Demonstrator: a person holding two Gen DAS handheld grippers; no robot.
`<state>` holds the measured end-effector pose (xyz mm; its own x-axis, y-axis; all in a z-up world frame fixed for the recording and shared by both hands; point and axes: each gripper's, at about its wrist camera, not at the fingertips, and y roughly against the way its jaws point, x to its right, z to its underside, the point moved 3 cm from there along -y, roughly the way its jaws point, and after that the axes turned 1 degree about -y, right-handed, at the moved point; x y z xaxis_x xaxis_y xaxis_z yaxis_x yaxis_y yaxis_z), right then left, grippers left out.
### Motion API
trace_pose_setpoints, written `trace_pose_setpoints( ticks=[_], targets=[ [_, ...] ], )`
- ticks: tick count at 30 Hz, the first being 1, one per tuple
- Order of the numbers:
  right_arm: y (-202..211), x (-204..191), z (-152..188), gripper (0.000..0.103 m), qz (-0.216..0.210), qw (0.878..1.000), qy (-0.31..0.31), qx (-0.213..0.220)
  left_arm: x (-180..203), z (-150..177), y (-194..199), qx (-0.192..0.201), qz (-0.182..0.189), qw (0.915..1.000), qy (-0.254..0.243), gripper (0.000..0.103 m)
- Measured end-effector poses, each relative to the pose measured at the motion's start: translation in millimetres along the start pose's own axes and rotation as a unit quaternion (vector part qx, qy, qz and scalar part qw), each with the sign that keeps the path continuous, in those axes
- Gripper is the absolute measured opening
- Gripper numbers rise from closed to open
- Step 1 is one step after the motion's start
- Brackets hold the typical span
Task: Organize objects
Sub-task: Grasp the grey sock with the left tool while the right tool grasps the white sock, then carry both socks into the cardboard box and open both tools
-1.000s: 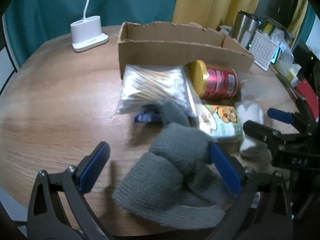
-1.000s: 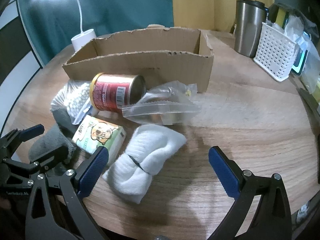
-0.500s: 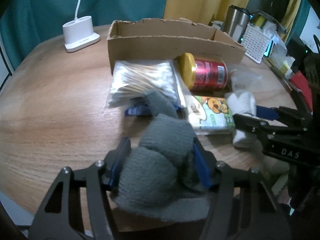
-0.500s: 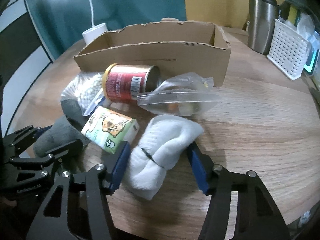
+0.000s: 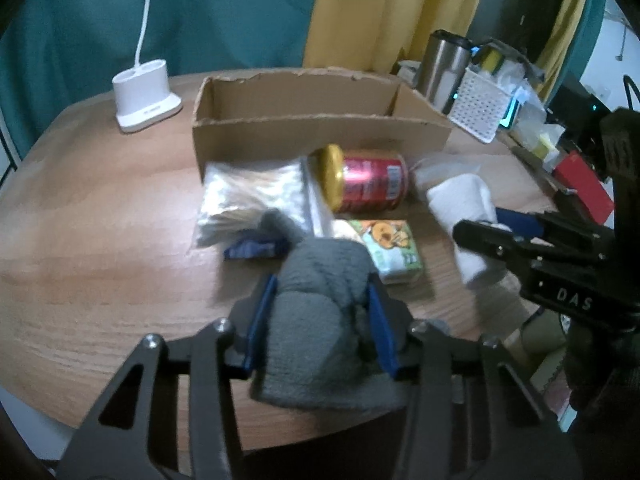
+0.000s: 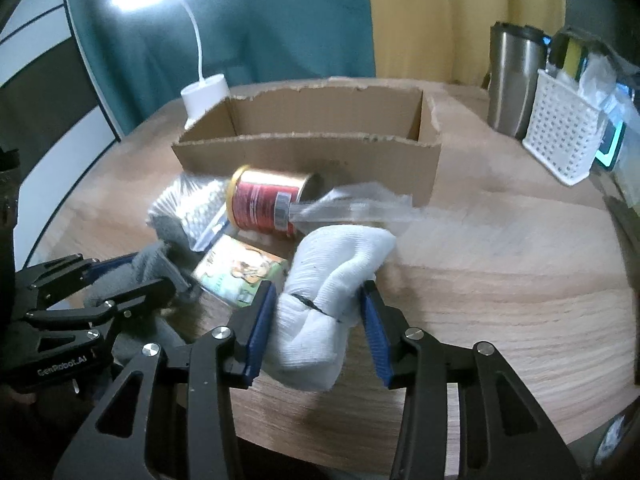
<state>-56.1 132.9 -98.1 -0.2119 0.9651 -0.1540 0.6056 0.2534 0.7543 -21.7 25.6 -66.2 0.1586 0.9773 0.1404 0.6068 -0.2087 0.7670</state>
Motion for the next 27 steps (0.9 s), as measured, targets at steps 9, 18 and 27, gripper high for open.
trace_pose_setpoints(
  ticks=[9, 18, 27],
  targets=[
    [19.9, 3.1, -15.3, 0.045, -0.008, 1.0, 0.011, 0.025, 8.2, -16.7, 15.7, 0.019, 0.003, 0.9998, -0.001, 0.045],
    [33.9, 7.5, -29.3, 0.045, -0.012, 0.999, 0.02, 0.045, 17.0, -38.9, 29.7, 0.042, 0.014, 0.999, -0.005, 0.045],
    [39.8, 17.1, -47.2, 0.045, -0.016, 0.998, 0.023, 0.058, 21.8, -66.4, 33.5, 0.062, 0.019, 0.9979, -0.006, 0.045]
  ],
)
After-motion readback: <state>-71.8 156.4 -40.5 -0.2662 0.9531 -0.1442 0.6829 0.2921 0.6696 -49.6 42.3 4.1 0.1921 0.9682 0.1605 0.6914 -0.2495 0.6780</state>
